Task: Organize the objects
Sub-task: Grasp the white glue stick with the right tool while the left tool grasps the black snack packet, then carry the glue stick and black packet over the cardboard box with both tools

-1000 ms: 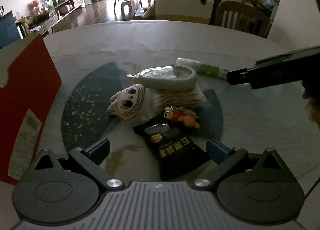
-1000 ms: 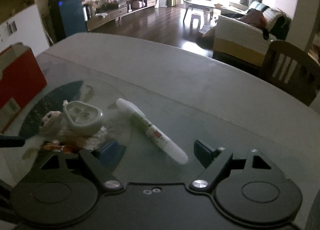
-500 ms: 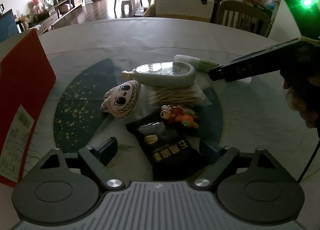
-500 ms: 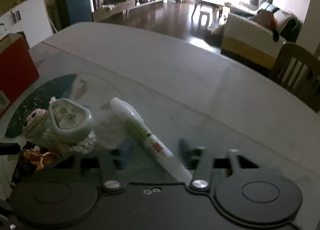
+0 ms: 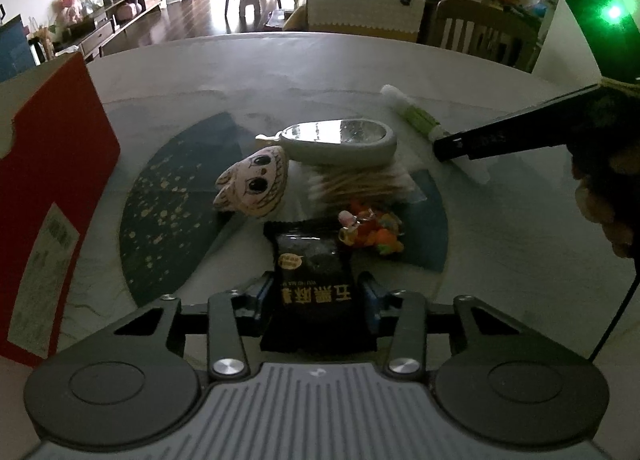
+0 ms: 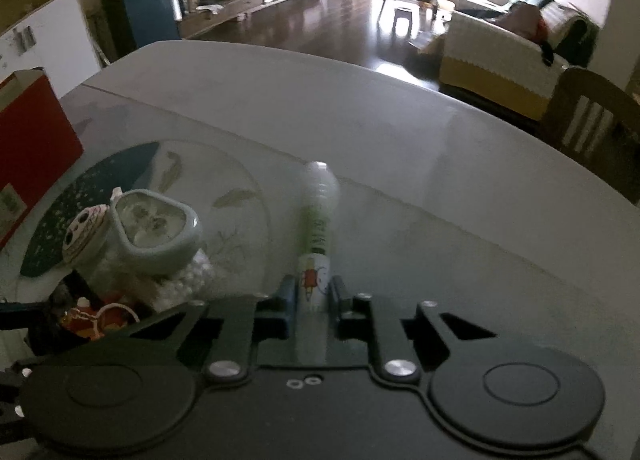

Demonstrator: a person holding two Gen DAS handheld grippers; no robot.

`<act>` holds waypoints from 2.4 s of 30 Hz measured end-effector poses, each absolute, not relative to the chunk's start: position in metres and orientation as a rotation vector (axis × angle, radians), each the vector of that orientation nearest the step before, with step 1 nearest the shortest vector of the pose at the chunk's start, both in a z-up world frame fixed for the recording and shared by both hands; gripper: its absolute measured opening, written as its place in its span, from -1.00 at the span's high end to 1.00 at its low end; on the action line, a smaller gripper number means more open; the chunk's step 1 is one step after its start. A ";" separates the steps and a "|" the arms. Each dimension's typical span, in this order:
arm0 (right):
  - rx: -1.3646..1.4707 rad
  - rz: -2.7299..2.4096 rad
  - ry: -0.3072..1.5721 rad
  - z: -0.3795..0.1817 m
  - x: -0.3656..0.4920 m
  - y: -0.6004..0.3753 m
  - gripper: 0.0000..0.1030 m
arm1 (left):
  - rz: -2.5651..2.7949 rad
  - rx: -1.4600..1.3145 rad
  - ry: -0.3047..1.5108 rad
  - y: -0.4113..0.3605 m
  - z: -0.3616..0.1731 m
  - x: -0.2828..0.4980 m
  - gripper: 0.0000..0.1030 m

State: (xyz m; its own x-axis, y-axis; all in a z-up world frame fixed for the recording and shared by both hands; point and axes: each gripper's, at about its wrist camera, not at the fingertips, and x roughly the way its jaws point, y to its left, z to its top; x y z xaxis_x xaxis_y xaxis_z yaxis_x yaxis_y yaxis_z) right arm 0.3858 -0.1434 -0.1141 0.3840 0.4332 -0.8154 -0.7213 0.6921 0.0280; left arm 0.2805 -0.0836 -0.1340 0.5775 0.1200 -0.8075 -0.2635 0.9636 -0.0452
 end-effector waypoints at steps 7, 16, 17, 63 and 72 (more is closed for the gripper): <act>-0.257 0.678 0.976 -0.111 0.360 -0.159 0.70 | 0.215 -0.189 0.932 -0.075 -0.131 0.262 0.22; -0.158 0.626 1.025 -0.098 0.307 -0.185 0.70 | 0.173 -0.230 0.937 -0.065 -0.121 0.231 0.25; -0.147 0.622 1.033 -0.097 0.299 -0.187 0.70 | 0.168 -0.238 0.939 -0.064 -0.120 0.228 0.25; 0.030 0.744 0.735 0.056 0.163 -0.025 0.70 | 0.039 -0.179 0.736 0.116 0.007 0.123 0.26; -0.060 0.826 0.679 0.052 0.172 0.059 0.70 | 0.155 -0.127 0.731 0.192 0.014 0.128 0.26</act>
State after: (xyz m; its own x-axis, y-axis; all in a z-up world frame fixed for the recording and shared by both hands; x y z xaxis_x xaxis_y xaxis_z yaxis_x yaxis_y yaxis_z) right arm 0.1717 0.0590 0.0523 0.4813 0.6584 -0.5786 -0.6951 0.6889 0.2056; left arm 0.1283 0.1916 0.0142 0.7338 0.0962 -0.6726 -0.1849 0.9808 -0.0615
